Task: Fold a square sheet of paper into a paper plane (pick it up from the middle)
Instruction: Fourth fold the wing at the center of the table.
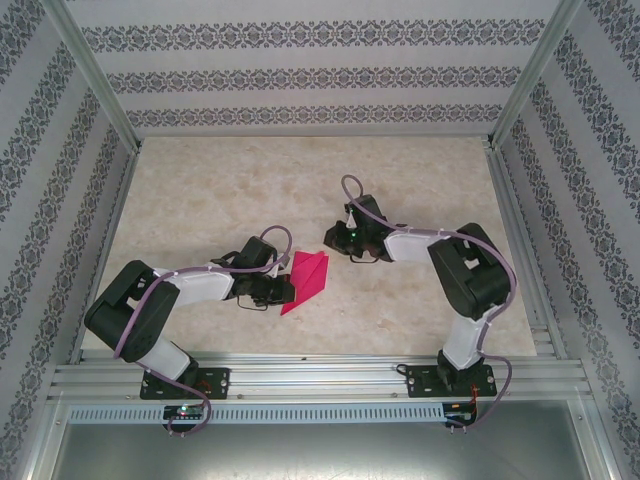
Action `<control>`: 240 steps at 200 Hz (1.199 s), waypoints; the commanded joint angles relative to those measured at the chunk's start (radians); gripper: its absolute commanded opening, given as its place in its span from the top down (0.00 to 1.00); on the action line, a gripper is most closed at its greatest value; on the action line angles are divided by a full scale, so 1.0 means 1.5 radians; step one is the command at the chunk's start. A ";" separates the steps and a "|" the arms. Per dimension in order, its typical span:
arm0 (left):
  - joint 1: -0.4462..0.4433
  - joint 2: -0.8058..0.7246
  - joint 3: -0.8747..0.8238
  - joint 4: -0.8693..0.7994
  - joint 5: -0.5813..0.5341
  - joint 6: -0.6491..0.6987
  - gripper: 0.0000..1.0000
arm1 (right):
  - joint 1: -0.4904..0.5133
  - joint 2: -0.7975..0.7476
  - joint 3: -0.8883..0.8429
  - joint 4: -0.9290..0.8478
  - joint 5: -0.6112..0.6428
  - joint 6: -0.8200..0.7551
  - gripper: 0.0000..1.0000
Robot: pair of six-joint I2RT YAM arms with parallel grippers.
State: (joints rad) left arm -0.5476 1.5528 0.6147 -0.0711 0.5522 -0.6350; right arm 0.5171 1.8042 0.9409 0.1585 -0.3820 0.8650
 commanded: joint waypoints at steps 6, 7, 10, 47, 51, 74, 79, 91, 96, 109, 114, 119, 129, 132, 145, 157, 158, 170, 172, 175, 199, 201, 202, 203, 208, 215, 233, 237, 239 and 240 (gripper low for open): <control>0.003 0.033 -0.032 -0.143 -0.079 0.012 1.00 | 0.050 -0.050 -0.021 0.017 0.012 0.016 0.90; 0.003 0.033 -0.032 -0.143 -0.079 0.012 1.00 | 0.052 -0.050 -0.022 0.018 0.011 0.017 0.90; 0.003 0.032 -0.032 -0.143 -0.079 0.011 1.00 | 0.058 -0.049 -0.025 0.023 0.011 0.021 0.90; 0.003 0.033 -0.028 -0.143 -0.076 0.012 1.00 | 0.124 -0.011 -0.070 0.103 0.016 0.074 0.91; 0.003 0.034 -0.028 -0.143 -0.076 0.013 1.00 | 0.127 -0.004 -0.075 0.114 0.014 0.079 0.91; 0.003 0.037 -0.024 -0.147 -0.074 0.015 1.00 | 0.136 0.029 -0.104 0.159 0.016 0.094 0.91; 0.003 0.038 -0.022 -0.150 -0.074 0.017 1.00 | 0.133 0.035 -0.109 0.159 0.022 0.093 0.91; 0.003 0.037 -0.020 -0.156 -0.075 0.022 1.00 | 0.123 0.039 -0.117 0.142 0.038 0.085 0.91; 0.003 0.036 -0.020 -0.158 -0.077 0.022 1.00 | 0.117 0.038 -0.119 0.133 0.046 0.081 0.91; 0.003 0.034 -0.021 -0.159 -0.078 0.025 1.00 | 0.097 0.034 -0.118 0.110 0.052 0.065 0.91; 0.003 0.034 -0.022 -0.159 -0.076 0.024 1.00 | 0.084 0.032 -0.116 0.102 0.050 0.058 0.91; 0.003 0.034 -0.023 -0.157 -0.075 0.024 1.00 | 0.074 0.028 -0.110 0.087 0.052 0.048 0.91; 0.003 0.037 -0.022 -0.156 -0.073 0.024 1.00 | 0.055 0.019 -0.096 0.048 0.060 0.030 0.91; 0.003 0.037 -0.022 -0.156 -0.073 0.025 1.00 | 0.050 0.015 -0.091 0.034 0.064 0.021 0.91; 0.003 0.038 -0.022 -0.154 -0.073 0.025 1.00 | 0.030 0.004 -0.069 -0.017 0.084 -0.007 0.91; 0.003 0.039 -0.024 -0.148 -0.070 0.020 1.00 | 0.011 0.001 -0.051 -0.043 0.075 -0.021 0.91; 0.003 0.039 -0.024 -0.148 -0.070 0.020 1.00 | 0.010 0.001 -0.050 -0.044 0.075 -0.023 0.91; 0.003 0.041 -0.024 -0.144 -0.067 0.017 1.00 | 0.000 -0.009 -0.040 -0.049 0.056 -0.031 0.90; 0.003 0.041 -0.024 -0.143 -0.066 0.016 1.00 | 0.000 -0.011 -0.038 -0.053 0.056 -0.033 0.90; 0.003 0.042 -0.024 -0.142 -0.065 0.015 1.00 | 0.000 -0.015 -0.034 -0.059 0.055 -0.035 0.90; 0.003 0.043 -0.023 -0.140 -0.064 0.014 1.00 | 0.011 -0.065 -0.020 -0.085 0.047 -0.038 0.89; 0.003 0.043 -0.023 -0.140 -0.063 0.014 1.00 | 0.013 -0.070 -0.021 -0.083 0.046 -0.037 0.89; 0.003 0.043 -0.023 -0.140 -0.064 0.014 1.00 | 0.014 -0.072 -0.021 -0.081 0.045 -0.036 0.89; 0.003 0.043 -0.023 -0.140 -0.064 0.015 1.00 | 0.016 -0.075 -0.022 -0.080 0.045 -0.036 0.89; 0.003 0.044 -0.022 -0.140 -0.065 0.014 1.00 | 0.021 -0.088 -0.024 -0.079 0.046 -0.033 0.89; 0.003 0.045 -0.020 -0.141 -0.065 0.015 1.00 | 0.030 -0.105 -0.027 -0.080 0.053 -0.030 0.89; 0.003 0.045 -0.017 -0.141 -0.064 0.014 1.00 | 0.054 -0.131 -0.039 -0.062 0.059 -0.013 0.88; 0.003 0.045 -0.017 -0.139 -0.062 0.013 1.00 | 0.062 -0.131 -0.042 -0.052 0.057 -0.005 0.88; 0.003 0.045 -0.017 -0.138 -0.061 0.012 1.00 | 0.066 -0.131 -0.043 -0.047 0.056 -0.001 0.88; 0.003 0.045 -0.017 -0.138 -0.061 0.012 1.00 | 0.068 -0.131 -0.044 -0.044 0.055 0.000 0.88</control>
State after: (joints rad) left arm -0.5476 1.5608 0.6312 -0.0963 0.5529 -0.6277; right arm 0.5697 1.6508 0.8780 0.0677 -0.3111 0.8413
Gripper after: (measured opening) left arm 0.064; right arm 0.118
